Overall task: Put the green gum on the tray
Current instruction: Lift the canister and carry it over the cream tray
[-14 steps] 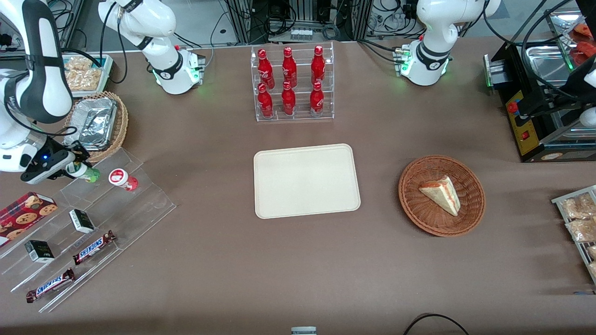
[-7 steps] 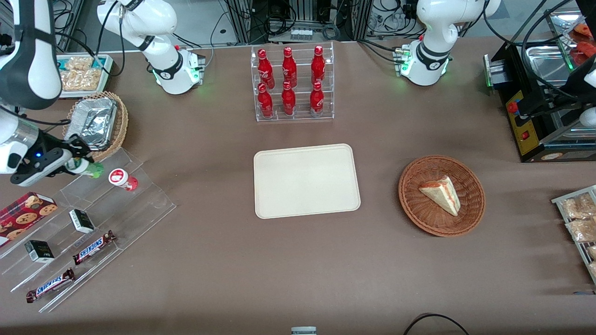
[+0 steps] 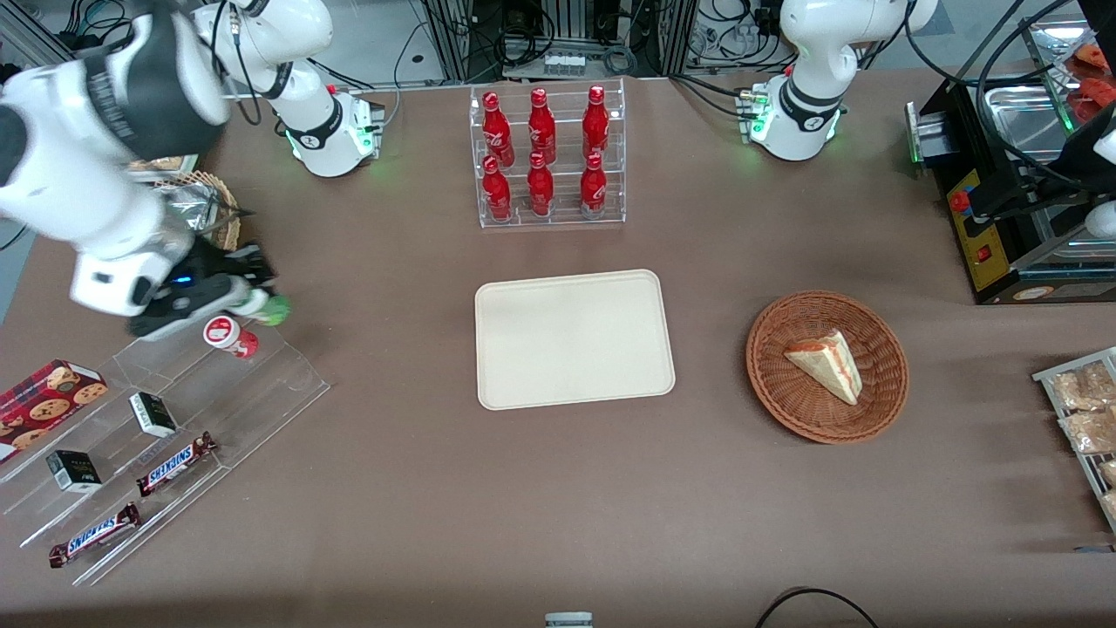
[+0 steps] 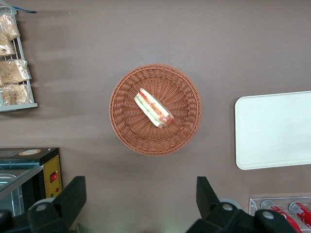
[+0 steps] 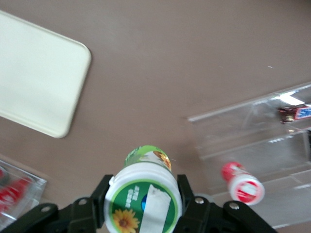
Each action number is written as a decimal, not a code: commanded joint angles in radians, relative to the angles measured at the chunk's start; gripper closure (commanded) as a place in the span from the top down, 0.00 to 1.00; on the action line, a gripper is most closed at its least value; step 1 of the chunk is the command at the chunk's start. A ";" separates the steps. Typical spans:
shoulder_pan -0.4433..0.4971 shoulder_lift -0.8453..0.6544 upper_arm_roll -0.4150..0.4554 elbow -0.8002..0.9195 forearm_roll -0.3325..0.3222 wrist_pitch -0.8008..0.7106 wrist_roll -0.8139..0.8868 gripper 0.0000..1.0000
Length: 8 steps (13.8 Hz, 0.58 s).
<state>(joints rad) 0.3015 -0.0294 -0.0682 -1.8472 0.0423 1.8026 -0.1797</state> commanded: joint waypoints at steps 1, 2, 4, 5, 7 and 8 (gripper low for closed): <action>0.109 0.106 -0.013 0.127 0.004 -0.051 0.193 0.00; 0.163 0.138 -0.013 0.150 0.004 -0.045 0.291 0.00; 0.266 0.233 -0.013 0.225 0.001 -0.036 0.476 0.00; 0.310 0.287 -0.013 0.277 0.001 -0.029 0.546 0.00; 0.398 0.397 -0.013 0.380 0.001 -0.020 0.684 0.00; 0.439 0.446 -0.013 0.420 -0.001 0.012 0.748 0.00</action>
<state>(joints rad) 0.6773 0.2812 -0.0680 -1.5839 0.0425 1.8121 0.4610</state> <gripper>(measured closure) 0.414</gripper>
